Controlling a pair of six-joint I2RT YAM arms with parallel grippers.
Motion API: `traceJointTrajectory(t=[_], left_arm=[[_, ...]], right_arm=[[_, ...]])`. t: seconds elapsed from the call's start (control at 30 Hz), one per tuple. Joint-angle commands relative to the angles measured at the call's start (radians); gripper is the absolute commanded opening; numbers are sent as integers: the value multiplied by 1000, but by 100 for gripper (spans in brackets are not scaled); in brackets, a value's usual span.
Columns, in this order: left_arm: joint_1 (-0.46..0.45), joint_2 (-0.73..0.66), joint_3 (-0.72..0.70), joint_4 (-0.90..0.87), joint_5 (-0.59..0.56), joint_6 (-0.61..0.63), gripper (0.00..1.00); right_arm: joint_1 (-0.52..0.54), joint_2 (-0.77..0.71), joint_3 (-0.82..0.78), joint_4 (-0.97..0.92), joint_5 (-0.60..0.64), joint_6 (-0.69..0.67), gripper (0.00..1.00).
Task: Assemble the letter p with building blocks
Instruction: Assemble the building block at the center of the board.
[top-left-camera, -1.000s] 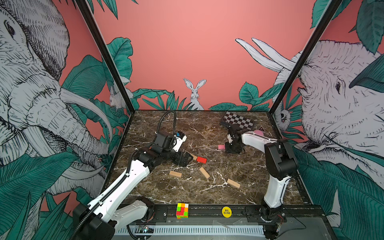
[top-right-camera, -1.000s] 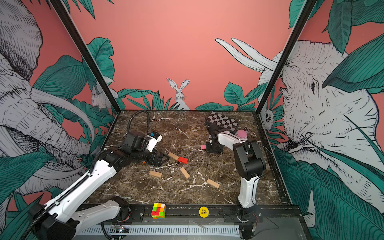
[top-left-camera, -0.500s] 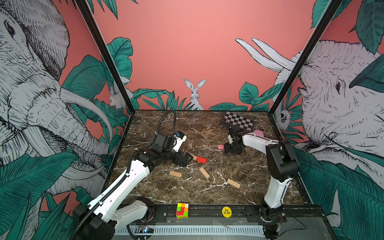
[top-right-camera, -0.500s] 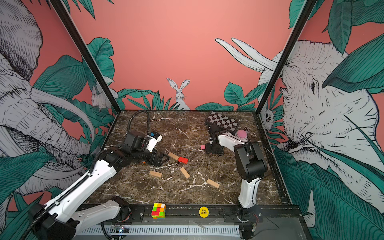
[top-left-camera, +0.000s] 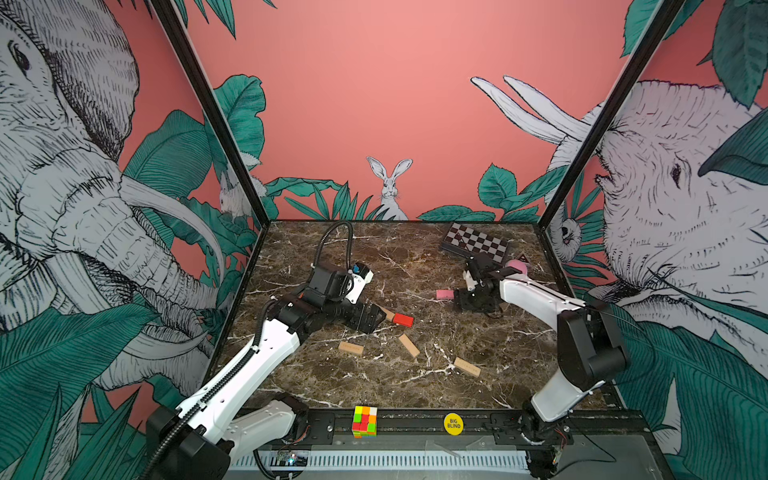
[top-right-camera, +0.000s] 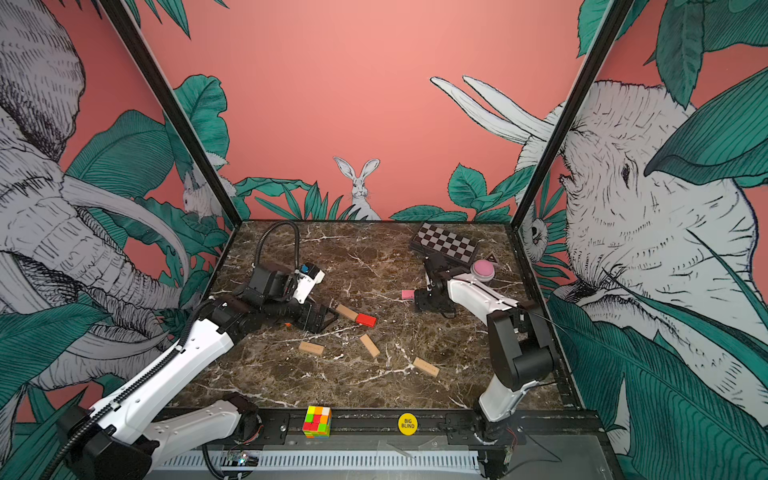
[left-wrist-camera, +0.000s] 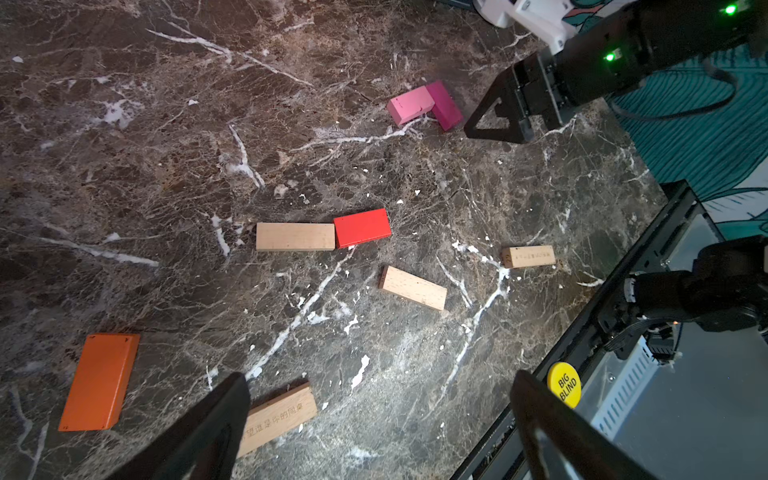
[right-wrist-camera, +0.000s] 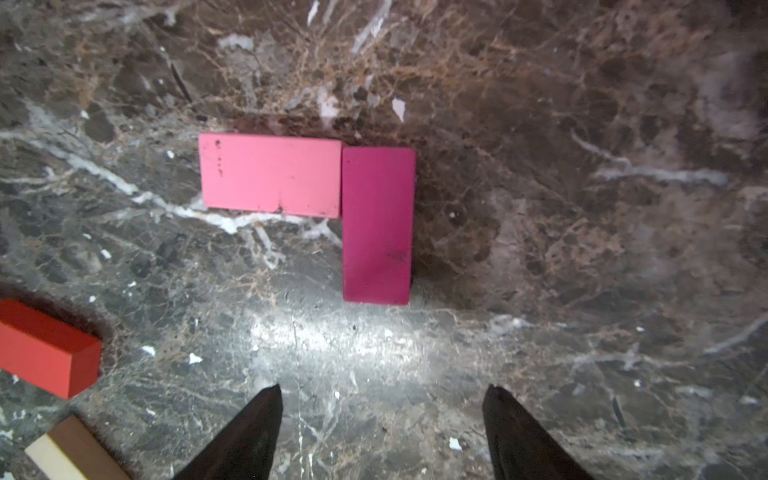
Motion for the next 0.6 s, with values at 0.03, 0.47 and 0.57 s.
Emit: traceJointTrajectory(t=[0.03,0.47,0.57], left_arm=[[0,4,-7,-6,7,-18,99],[-10,54,42,-34,13,-89,100],[-31,73,48,-38,-30,-118,99]], right_arm=[[-1,-97,-51,-22,10,12,82],[-5,-289,-187,-17,41,11,94],[-11,-319,-221,3,39,13,98]])
